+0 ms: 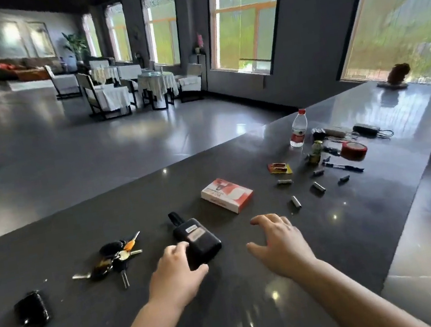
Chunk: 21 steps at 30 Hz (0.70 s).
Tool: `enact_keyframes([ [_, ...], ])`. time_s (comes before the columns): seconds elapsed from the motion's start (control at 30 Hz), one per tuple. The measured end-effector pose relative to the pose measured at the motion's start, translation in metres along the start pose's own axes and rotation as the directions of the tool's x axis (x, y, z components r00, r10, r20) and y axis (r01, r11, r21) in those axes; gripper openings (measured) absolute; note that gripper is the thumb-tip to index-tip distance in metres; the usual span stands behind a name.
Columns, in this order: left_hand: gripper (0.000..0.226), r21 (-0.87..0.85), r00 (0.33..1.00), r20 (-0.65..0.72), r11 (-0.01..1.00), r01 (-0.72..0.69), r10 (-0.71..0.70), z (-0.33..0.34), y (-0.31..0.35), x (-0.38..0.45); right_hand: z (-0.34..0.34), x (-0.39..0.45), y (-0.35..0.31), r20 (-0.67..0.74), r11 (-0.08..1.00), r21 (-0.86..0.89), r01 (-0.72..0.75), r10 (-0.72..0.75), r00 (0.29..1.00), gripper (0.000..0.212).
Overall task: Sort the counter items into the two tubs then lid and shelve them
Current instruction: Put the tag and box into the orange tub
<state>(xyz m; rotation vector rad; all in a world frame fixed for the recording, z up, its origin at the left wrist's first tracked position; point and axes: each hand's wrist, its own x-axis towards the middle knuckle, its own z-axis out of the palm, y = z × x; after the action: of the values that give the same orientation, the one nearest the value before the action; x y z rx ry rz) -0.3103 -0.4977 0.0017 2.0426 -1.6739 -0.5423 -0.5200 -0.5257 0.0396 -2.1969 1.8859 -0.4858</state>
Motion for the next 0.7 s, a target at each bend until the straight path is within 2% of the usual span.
enact_keyframes([
  [0.13,0.083,-0.013,0.992,-0.054,0.994,0.112,-0.113,0.036,0.028,0.05,0.009,0.078,0.03,0.078,0.997,-0.037,0.072,-0.069,0.995,0.058],
  [0.27,0.109,0.045,0.96,-0.116,0.964,0.261,-0.254,0.062,0.049,0.088,0.021,0.149,0.049,0.132,0.991,-0.066,0.113,-0.104,0.986,0.065],
  [0.4,0.108,0.097,0.919,-0.252,0.937,0.337,-0.304,0.074,0.05,0.112,0.045,0.207,0.052,0.143,0.988,-0.055,0.146,-0.137,0.98,0.078],
  [0.5,0.101,0.083,0.911,-0.309,0.946,0.312,-0.274,0.08,0.033,0.118,0.07,0.237,0.051,0.194,0.992,-0.054,0.114,-0.102,0.976,0.095],
  [0.6,0.109,0.007,0.889,-0.342,0.945,0.326,-0.304,0.085,0.017,0.113,0.09,0.259,0.052,0.263,0.991,-0.095,0.093,-0.065,0.963,0.11],
  [0.7,0.114,0.055,0.865,-0.373,0.923,0.381,-0.335,0.086,0.007,0.104,0.1,0.27,0.055,0.244,0.996,-0.081,0.033,-0.012,0.97,0.114],
])
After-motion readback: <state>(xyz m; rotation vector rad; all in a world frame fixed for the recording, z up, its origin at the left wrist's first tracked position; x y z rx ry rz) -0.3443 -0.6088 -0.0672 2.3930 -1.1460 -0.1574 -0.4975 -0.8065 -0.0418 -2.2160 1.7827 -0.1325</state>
